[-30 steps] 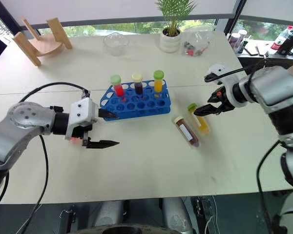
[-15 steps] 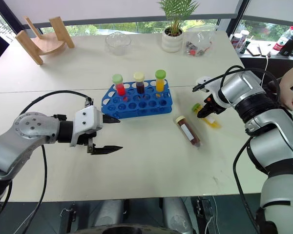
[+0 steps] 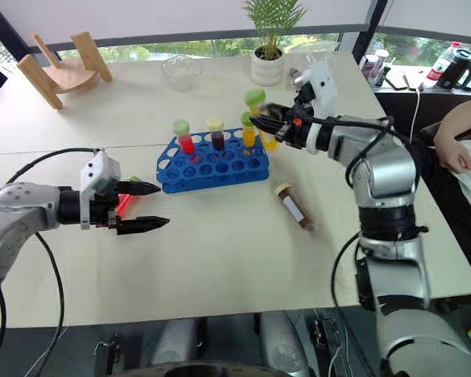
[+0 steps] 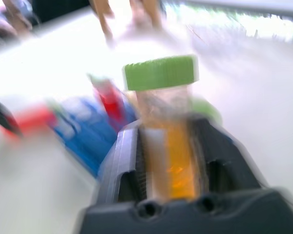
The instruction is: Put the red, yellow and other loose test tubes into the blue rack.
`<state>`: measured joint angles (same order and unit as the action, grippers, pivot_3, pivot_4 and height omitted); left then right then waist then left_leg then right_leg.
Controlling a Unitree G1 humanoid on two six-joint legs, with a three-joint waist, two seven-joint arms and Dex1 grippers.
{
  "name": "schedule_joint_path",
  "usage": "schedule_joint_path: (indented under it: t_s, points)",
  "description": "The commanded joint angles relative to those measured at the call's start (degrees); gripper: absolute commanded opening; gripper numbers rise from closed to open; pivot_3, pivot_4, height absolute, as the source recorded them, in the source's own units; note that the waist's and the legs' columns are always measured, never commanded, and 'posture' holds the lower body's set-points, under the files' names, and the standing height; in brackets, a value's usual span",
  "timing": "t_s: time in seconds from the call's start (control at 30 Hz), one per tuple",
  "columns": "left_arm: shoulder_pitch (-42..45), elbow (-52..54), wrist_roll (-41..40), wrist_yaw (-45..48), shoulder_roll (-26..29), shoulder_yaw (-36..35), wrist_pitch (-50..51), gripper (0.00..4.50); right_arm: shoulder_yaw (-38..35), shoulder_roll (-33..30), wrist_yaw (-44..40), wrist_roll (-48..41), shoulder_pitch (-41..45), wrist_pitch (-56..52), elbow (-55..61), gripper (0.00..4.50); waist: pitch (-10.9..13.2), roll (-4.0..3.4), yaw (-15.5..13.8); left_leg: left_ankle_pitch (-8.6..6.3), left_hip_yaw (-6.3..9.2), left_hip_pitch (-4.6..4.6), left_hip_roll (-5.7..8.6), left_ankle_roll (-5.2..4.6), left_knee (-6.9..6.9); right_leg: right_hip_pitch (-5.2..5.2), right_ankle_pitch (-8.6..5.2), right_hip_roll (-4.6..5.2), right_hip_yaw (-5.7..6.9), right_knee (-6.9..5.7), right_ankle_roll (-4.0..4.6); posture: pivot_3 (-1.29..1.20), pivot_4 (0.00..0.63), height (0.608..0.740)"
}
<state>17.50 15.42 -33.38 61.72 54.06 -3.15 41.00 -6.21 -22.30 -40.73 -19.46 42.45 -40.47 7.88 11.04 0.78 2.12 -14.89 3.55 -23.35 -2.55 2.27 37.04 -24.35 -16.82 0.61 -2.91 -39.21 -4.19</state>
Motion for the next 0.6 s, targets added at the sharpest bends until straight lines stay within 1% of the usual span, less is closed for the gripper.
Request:
schedule_joint_path:
  t_s: [0.03,0.1,0.17,0.23,0.33,0.6]
  points:
    - [3.66,-1.97,0.87,1.56,1.27,0.16,-0.40,4.50,-0.79,8.47,11.25,0.82,-8.09,6.60,9.18,0.80,-0.01,0.01,-0.29,0.00,-0.01,-0.01,0.01,0.00,0.03,0.01,0.00,0.01,0.00,0.02,0.00,0.00,0.150,0.740]
    - [6.11,-2.23,0.45,1.98,1.26,0.58,0.54,4.50,0.42,12.01,15.26,3.25,-10.81,10.51,8.31,0.80,0.02,-0.03,-0.61,0.04,-0.05,-0.04,0.12,0.07,0.06,0.01,0.02,0.14,-0.03,0.02,-0.03,0.00,0.150,0.740]
    - [7.46,-2.64,1.44,2.67,1.84,1.61,0.38,4.50,1.32,13.91,17.37,4.20,-11.75,12.83,6.02,0.80,0.04,-0.06,-0.74,0.13,-0.12,-0.03,0.20,0.22,0.08,0.00,0.08,0.19,-0.10,0.01,-0.14,0.00,0.150,0.740]
    - [7.86,-2.32,3.08,3.51,2.56,3.07,-0.59,4.50,2.45,14.50,17.57,4.99,-12.73,15.68,3.44,0.80,0.03,-0.05,-0.75,0.15,-0.14,0.00,0.20,0.27,0.08,0.00,0.10,0.18,-0.13,0.01,-0.16,0.00,0.150,0.740]
    - [8.93,-2.61,3.31,3.64,2.11,3.54,-0.61,4.50,3.18,15.03,18.77,6.37,-12.43,19.89,-0.19,0.80,0.03,-0.05,-0.73,0.15,-0.12,0.04,0.13,0.26,0.01,0.00,0.08,0.08,-0.12,0.00,-0.13,0.00,0.150,0.740]
    - [8.46,-1.82,4.26,1.85,0.34,3.86,-0.63,4.50,5.05,13.92,18.09,8.60,-12.27,26.93,-8.68,0.80,0.03,-0.05,-0.29,0.14,-0.12,0.01,0.10,0.24,-0.03,-0.06,0.06,0.07,-0.13,-0.01,-0.09,0.00,0.150,0.740]
